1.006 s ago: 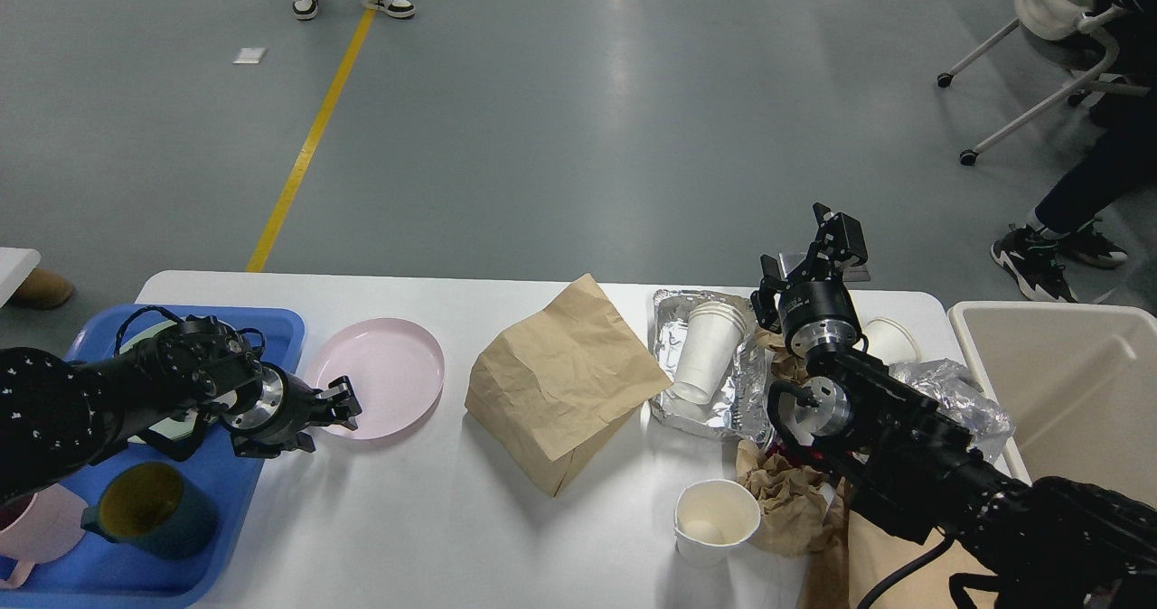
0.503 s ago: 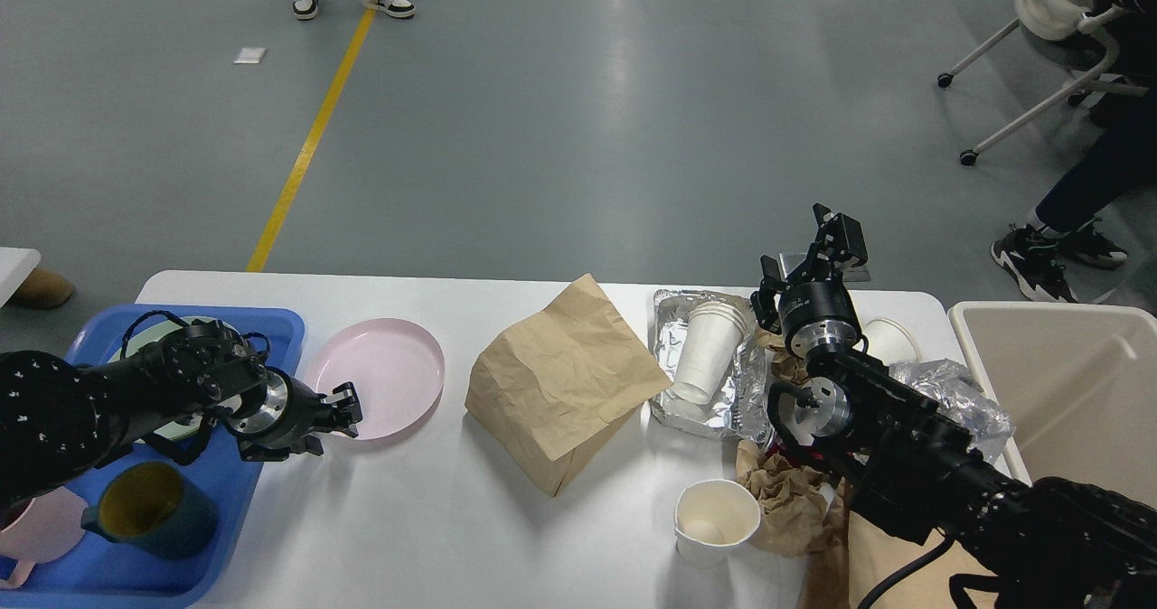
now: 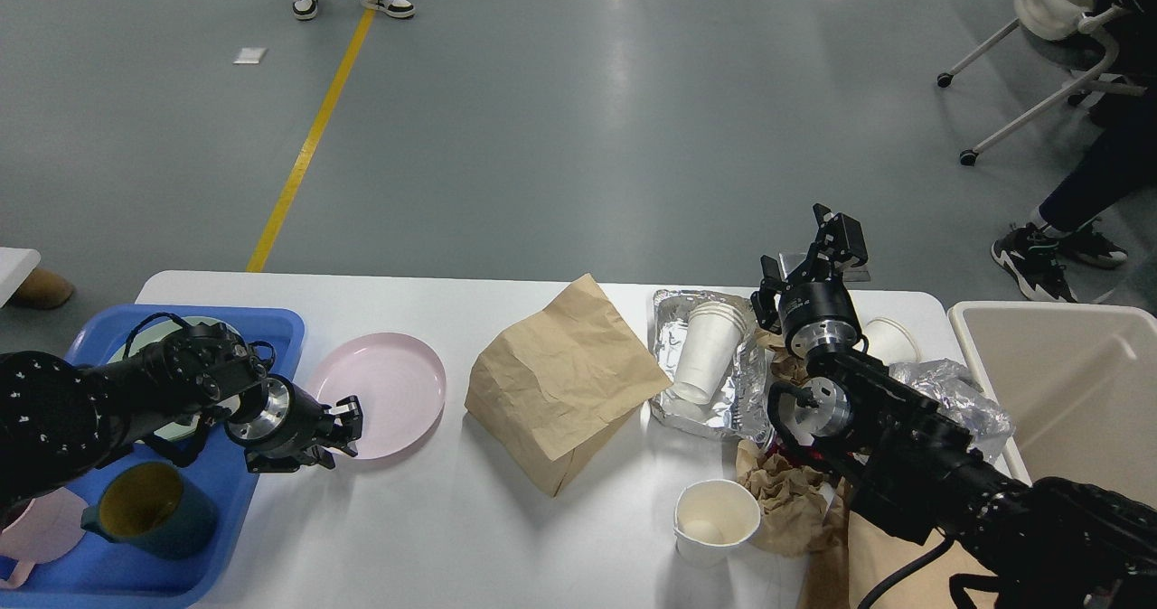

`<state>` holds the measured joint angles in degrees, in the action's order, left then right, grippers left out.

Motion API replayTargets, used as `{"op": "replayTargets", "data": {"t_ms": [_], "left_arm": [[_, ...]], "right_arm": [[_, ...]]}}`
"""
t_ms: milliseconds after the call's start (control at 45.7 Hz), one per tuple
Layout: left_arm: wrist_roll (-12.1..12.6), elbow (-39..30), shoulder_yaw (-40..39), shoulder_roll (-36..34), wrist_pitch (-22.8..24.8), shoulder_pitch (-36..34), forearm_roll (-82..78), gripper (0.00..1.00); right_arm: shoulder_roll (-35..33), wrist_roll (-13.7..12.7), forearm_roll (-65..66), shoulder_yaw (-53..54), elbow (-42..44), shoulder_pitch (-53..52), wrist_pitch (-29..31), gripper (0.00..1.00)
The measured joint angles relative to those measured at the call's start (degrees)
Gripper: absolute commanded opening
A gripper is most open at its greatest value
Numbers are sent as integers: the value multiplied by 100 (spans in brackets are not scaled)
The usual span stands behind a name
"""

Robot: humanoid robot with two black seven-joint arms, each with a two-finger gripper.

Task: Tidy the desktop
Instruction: 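Drag the pink plate toward the blue tray with the left gripper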

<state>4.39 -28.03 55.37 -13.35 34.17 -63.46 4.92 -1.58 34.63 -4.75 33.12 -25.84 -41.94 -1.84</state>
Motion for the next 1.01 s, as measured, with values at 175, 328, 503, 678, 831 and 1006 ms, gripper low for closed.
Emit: {"op": "replayTargets", "data": {"t_ms": [175,328,503,678,831,1006], "left_arm": [[0,0,0,-1,28,0,0,22],[0,0,8,-1,31,4,0,16],[0,-5,29,-19,97,8,1,3],[-2,-7,51,-63,294,9,2,0],[0,-9,52,-86,342,6,2,0],[3,-16,55,-109,447,-62,-1,0]], "right_arm": [[0,0,0,0,0,0,0,100],[0,0,0,1,0,0,0,100],[0,0,0,1,0,0,0,100],[0,0,0,1,0,0,0,100],[0,0,0,1,0,0,0,100],[0,0,0,-1,0,0,0,100]]}}
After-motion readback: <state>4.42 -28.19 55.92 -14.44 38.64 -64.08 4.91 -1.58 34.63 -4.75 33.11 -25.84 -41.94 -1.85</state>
